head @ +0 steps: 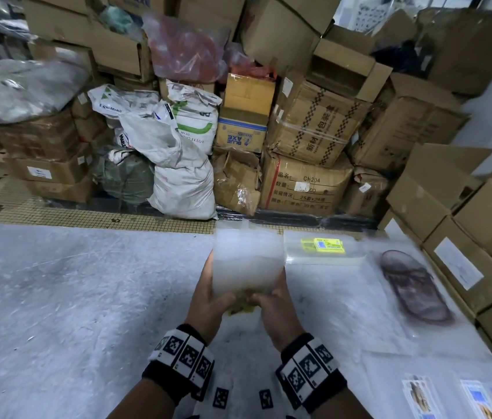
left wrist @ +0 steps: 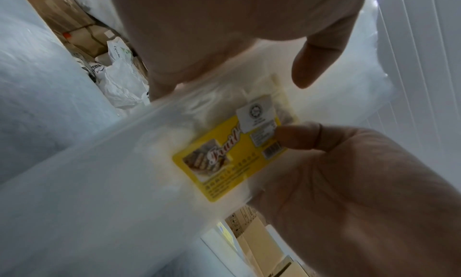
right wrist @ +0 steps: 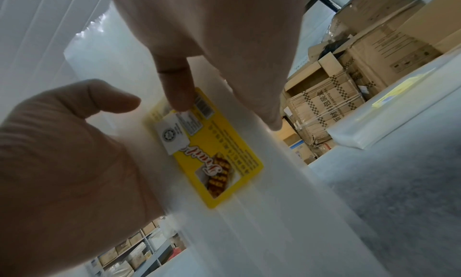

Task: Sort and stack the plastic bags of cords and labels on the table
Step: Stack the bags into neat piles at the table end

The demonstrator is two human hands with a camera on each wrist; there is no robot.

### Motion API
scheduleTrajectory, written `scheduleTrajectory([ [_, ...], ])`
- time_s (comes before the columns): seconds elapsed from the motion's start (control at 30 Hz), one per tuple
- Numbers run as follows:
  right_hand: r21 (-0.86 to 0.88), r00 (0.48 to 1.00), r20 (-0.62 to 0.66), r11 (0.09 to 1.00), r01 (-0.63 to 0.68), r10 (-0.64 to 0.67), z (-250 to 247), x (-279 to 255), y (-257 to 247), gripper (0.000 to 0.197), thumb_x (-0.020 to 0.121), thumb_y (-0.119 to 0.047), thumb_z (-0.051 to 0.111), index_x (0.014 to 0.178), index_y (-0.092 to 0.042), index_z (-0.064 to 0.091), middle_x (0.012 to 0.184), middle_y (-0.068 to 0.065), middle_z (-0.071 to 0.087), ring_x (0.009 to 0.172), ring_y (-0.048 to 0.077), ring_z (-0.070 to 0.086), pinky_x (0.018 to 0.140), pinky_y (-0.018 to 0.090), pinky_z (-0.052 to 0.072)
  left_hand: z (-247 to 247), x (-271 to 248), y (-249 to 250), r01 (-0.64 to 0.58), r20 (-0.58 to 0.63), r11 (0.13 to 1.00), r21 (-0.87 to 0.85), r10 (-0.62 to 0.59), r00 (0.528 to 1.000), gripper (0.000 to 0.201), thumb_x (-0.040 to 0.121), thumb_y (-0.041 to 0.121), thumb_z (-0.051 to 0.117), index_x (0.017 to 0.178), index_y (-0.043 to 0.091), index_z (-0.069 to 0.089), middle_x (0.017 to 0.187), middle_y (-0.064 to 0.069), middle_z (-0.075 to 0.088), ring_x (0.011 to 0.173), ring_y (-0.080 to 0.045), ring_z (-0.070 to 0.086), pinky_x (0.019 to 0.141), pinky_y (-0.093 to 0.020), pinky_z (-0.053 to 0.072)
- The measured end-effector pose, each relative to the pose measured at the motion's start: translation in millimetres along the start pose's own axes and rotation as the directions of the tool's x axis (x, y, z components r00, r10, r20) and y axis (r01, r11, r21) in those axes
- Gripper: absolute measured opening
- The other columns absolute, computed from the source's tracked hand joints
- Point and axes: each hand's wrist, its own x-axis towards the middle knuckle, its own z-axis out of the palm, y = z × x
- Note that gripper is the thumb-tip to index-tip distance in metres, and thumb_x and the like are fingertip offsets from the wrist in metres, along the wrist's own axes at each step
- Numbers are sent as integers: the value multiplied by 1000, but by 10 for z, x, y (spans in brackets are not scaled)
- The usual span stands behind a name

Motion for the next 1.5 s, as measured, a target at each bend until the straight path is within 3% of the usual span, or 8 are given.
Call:
scheduleTrajectory([
  [0.17,48,1000,-14,999,-6,7,66,8,-51,58,82,27,35,127,-8,43,90,15,62,58,11,65,48,24,49,120,-21,35,15,-10,1000,-10,-15,1000,87,52,25,69,132,4,43,89,1,73,78,-14,69,58,-25,53],
  [0.33,47,999,15,998,31,-32,44,4,-193,59,81,29,35,127,-8,43,92,13,63,60,9,66,49,22,50,104,54,115,-6,-13,1000,12,6,1000,77,59,25,67,132,16,44,103,1,72,94,-20,68,68,-30,56],
  [0.43,-21,1000,-4,1000,13,-13,24,22,-177,65,81,26,39,129,-18,41,104,9,64,77,5,68,58,21,53,25,96,147,-5,3,999,51,5,1000,83,58,27,69,135,12,41,106,0,71,97,-19,68,72,-30,55],
  [0.57,-67,999,-35,998,-17,15,38,41,-43,75,80,21,44,134,-31,38,127,9,58,106,23,62,73,32,56,-65,74,129,8,16,998,61,-9,1000,91,58,26,72,139,3,38,111,-1,71,99,-19,69,73,-29,56],
  [0.77,8,1000,1,1000,7,-7,70,15,-61,67,81,26,40,123,-26,45,114,10,62,84,8,68,61,27,55,-91,26,21,48,-47,998,34,-46,998,101,56,23,74,145,4,31,121,-10,65,105,-23,67,74,-32,56],
  [0.97,24,995,-96,999,26,-24,81,53,18,62,79,26,37,125,-14,51,116,17,62,95,21,66,62,30,56,-141,55,-84,51,-139,994,99,-37,990,68,59,26,66,126,25,54,123,-27,52,109,-46,57,79,-67,51],
  [1.2,19,990,-134,999,41,-38,123,21,59,50,85,21,38,113,-16,55,108,18,63,84,18,68,59,28,56,51,5,-28,39,-92,999,37,-35,995,54,59,5,54,111,20,53,83,4,68,74,-12,65,57,-29,53],
  [1.5,-27,988,-143,998,57,-60,144,-6,76,50,89,16,41,117,-25,50,110,8,63,85,7,66,66,27,55,102,-12,30,-20,-166,995,101,37,985,64,65,-3,46,128,-1,52,94,-6,69,79,-15,69,57,-26,55],
])
